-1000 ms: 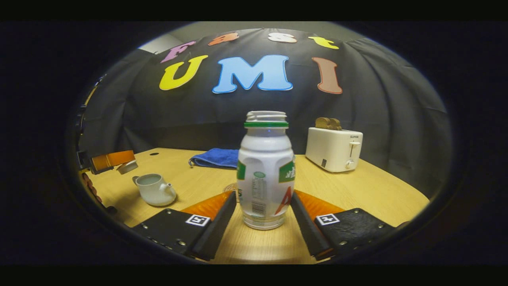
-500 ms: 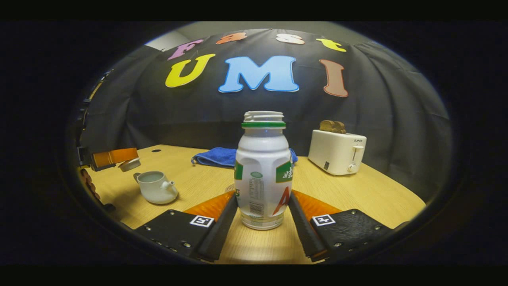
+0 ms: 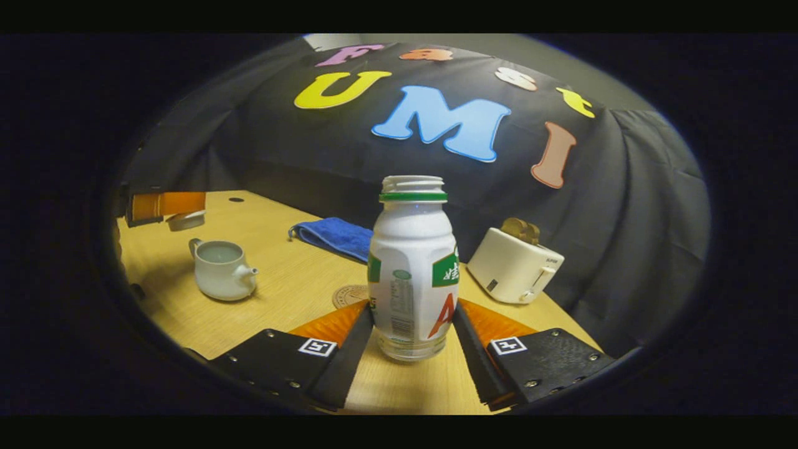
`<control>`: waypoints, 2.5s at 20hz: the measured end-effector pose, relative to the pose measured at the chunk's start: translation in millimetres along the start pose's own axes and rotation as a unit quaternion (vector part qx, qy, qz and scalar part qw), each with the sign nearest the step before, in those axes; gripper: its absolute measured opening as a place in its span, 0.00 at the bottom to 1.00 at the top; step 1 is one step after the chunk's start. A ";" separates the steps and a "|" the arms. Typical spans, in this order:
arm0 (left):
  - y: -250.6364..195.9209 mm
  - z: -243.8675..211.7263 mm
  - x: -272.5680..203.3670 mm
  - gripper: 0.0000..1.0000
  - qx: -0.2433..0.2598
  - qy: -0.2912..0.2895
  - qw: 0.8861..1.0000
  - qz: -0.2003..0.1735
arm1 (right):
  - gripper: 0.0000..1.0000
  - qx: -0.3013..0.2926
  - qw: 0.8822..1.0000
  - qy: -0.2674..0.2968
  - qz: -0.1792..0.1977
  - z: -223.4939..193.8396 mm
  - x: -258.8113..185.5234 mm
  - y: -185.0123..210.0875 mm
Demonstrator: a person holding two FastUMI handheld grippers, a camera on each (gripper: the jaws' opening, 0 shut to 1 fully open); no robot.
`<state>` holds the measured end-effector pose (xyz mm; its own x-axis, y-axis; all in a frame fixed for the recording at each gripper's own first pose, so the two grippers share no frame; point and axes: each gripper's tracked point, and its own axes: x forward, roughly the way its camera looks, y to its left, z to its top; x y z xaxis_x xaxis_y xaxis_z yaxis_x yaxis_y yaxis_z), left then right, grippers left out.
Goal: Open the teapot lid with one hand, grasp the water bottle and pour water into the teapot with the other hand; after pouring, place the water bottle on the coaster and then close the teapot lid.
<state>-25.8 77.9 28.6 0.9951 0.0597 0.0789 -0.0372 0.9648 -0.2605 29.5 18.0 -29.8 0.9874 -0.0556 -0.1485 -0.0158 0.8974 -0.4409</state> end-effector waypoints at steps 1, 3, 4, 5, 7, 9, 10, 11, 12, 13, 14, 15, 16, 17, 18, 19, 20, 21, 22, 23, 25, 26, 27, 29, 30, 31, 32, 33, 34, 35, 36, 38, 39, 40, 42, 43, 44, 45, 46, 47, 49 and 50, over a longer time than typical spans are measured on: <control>1.4 0.1 -0.4 0.12 -0.002 -0.002 1.000 0.000 | 0.75 -0.020 1.000 -0.003 -0.003 1.9 1.0 -0.7; 5.9 1.8 -0.9 0.16 -0.006 -0.004 1.000 0.003 | 0.75 -0.070 0.997 -0.009 -0.011 8.1 2.8 -3.5; 8.0 1.7 -2.1 0.09 -0.008 -0.003 1.000 0.004 | 0.75 -0.094 0.995 -0.014 -0.015 12.1 4.1 -4.7; 10.0 1.8 -1.6 0.12 -0.011 -0.003 1.000 0.006 | 0.75 -0.117 0.993 -0.020 -0.016 16.3 4.8 -4.9; 14.2 2.3 -1.1 0.12 -0.014 -0.002 1.000 0.010 | 0.75 -0.161 0.986 -0.031 -0.016 23.5 7.3 -3.0; 20.1 3.0 -2.2 0.16 -0.012 -0.003 1.000 0.017 | 0.75 -0.205 0.978 -0.041 -0.013 30.5 12.1 0.4; 22.7 3.8 -2.5 0.16 -0.010 -0.004 1.000 0.021 | 0.75 -0.225 0.973 -0.046 -0.010 33.6 13.7 3.1; 25.6 5.0 -2.8 0.16 -0.007 -0.005 1.000 0.025 | 0.75 -0.245 0.968 -0.051 -0.007 35.3 15.5 5.1; 28.5 6.4 -4.2 0.16 -0.004 -0.006 1.000 0.028 | 0.75 -0.263 0.963 -0.056 -0.005 38.4 17.3 8.1; 29.6 7.3 -4.2 0.16 -0.001 -0.007 0.999 0.032 | 0.75 -0.281 0.958 -0.060 -0.002 40.5 21.8 10.0; 31.7 7.4 -4.3 0.16 0.001 -0.008 0.999 0.035 | 0.74 -0.298 0.952 -0.064 -0.002 43.1 23.8 11.8; 33.2 7.7 -4.7 0.16 0.002 -0.009 0.999 0.037 | 0.74 -0.310 0.948 -0.070 0.001 45.7 24.8 14.2; 34.5 8.8 -4.6 0.16 0.002 -0.010 0.999 0.039 | 0.73 -0.319 0.945 -0.073 0.001 47.4 26.0 16.5; 36.1 9.4 -5.3 0.16 0.003 -0.010 0.999 0.041 | 0.73 -0.329 0.941 -0.078 -0.001 48.8 28.0 17.5; 37.8 10.4 -5.4 0.14 0.003 -0.011 0.999 0.043 | 0.73 -0.343 0.936 -0.083 -0.002 52.2 29.5 19.2; 38.9 10.0 -5.4 0.13 0.003 -0.012 0.999 0.046 | 0.73 -0.360 0.929 -0.088 -0.006 54.7 30.6 20.6; 40.5 11.4 -5.5 0.12 0.004 -0.013 0.999 0.048 | 0.73 -0.378 0.921 -0.094 -0.010 58.0 31.3 21.7; 42.3 10.8 -6.3 0.10 0.004 -0.014 0.999 0.051 | 0.73 -0.397 0.912 -0.100 -0.015 60.4 32.1 22.1; 43.4 11.5 -7.1 0.09 0.003 -0.014 0.999 0.052 | 0.74 -0.413 0.904 -0.107 -0.018 63.0 32.4 24.0; 45.5 11.0 -6.2 0.09 0.003 -0.014 0.998 0.054 | 0.74 -0.427 0.897 -0.114 -0.020 64.7 34.8 22.8; 48.4 10.4 -6.8 0.09 0.003 -0.013 0.998 0.058 | 0.73 -0.455 0.881 -0.126 -0.023 68.6 37.4 24.7; 49.4 10.7 -7.1 0.09 0.003 -0.013 0.998 0.060 | 0.74 -0.469 0.873 -0.132 -0.026 70.8 38.0 25.6; 50.1 9.6 -6.5 0.09 0.003 -0.013 0.998 0.061 | 0.74 -0.481 0.866 -0.137 -0.027 72.8 37.8 26.8; 49.9 9.3 -6.1 0.09 0.003 -0.012 0.998 0.062 | 0.74 -0.499 0.855 -0.143 -0.025 72.6 37.9 29.5; 51.2 9.4 -7.3 0.16 0.004 -0.012 0.998 0.063 | 0.73 -0.506 0.849 -0.146 -0.025 73.6 38.2 29.9; 52.0 9.0 -6.8 0.16 0.005 -0.011 0.998 0.065 | 0.73 -0.514 0.844 -0.149 -0.026 74.3 37.8 30.6; 52.9 10.6 -7.1 0.16 0.005 -0.012 0.998 0.066 | 0.73 -0.520 0.840 -0.152 -0.026 73.9 37.6 30.9; 53.6 9.9 -6.8 0.16 0.005 -0.012 0.998 0.067 | 0.73 -0.524 0.838 -0.153 -0.024 73.5 37.8 32.5; 54.3 10.5 -6.8 0.16 0.004 -0.012 0.998 0.067 | 0.73 -0.527 0.835 -0.154 -0.023 73.6 40.5 33.7; 54.1 8.8 -6.9 0.16 0.004 -0.012 0.998 0.068 | 0.73 -0.532 0.832 -0.156 -0.023 74.6 41.8 35.4; 54.1 9.7 -6.7 0.16 0.005 -0.011 0.998 0.069 | 0.73 -0.538 0.828 -0.159 -0.023 76.8 42.5 38.6; 54.7 9.4 -7.4 0.16 0.008 -0.011 0.997 0.071 | 0.73 -0.550 0.819 -0.164 -0.023 79.7 40.7 38.5; 55.0 7.6 -6.7 0.16 0.009 -0.010 0.997 0.072 | 0.73 -0.556 0.815 -0.165 -0.022 80.0 39.8 38.9; 54.9 7.6 -5.7 0.16 0.009 -0.009 0.997 0.072 | 0.73 -0.561 0.810 -0.168 -0.022 81.0 40.0 39.6; 55.1 8.2 -6.9 0.16 0.009 -0.009 0.997 0.073 | 0.73 -0.571 0.803 -0.171 -0.021 82.3 40.6 40.0; 56.0 7.9 -6.1 0.16 0.009 -0.009 0.997 0.074 | 0.73 -0.576 0.799 -0.172 -0.021 83.4 41.1 39.9; 55.7 8.2 -6.3 0.16 0.009 -0.008 0.997 0.074 | 0.73 -0.581 0.795 -0.173 -0.021 84.0 41.5 39.6; 56.1 7.0 -6.1 0.16 0.009 -0.008 0.997 0.074 | 0.73 -0.585 0.792 -0.174 -0.021 84.4 40.7 40.1; 55.5 7.5 -6.1 0.16 0.009 -0.007 0.997 0.073 | 0.73 -0.588 0.789 -0.175 -0.020 84.8 39.4 41.4; 55.3 6.8 -6.4 0.16 0.009 -0.006 0.997 0.073 | 0.73 -0.591 0.787 -0.176 -0.017 84.5 39.6 41.0; 54.7 5.6 -5.7 0.16 0.010 -0.005 0.997 0.073 | 0.73 -0.599 0.781 -0.178 -0.018 85.7 37.4 41.4; 55.2 5.5 -5.9 0.16 0.010 -0.005 0.997 0.073 | 0.73 -0.603 0.777 -0.180 -0.019 86.0 37.7 41.4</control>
<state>-34.3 132.2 19.0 0.9779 0.2027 0.0510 -0.1840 0.9505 -0.2503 79.7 90.7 22.5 0.9674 0.2492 0.0459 0.0920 -0.1765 -0.9800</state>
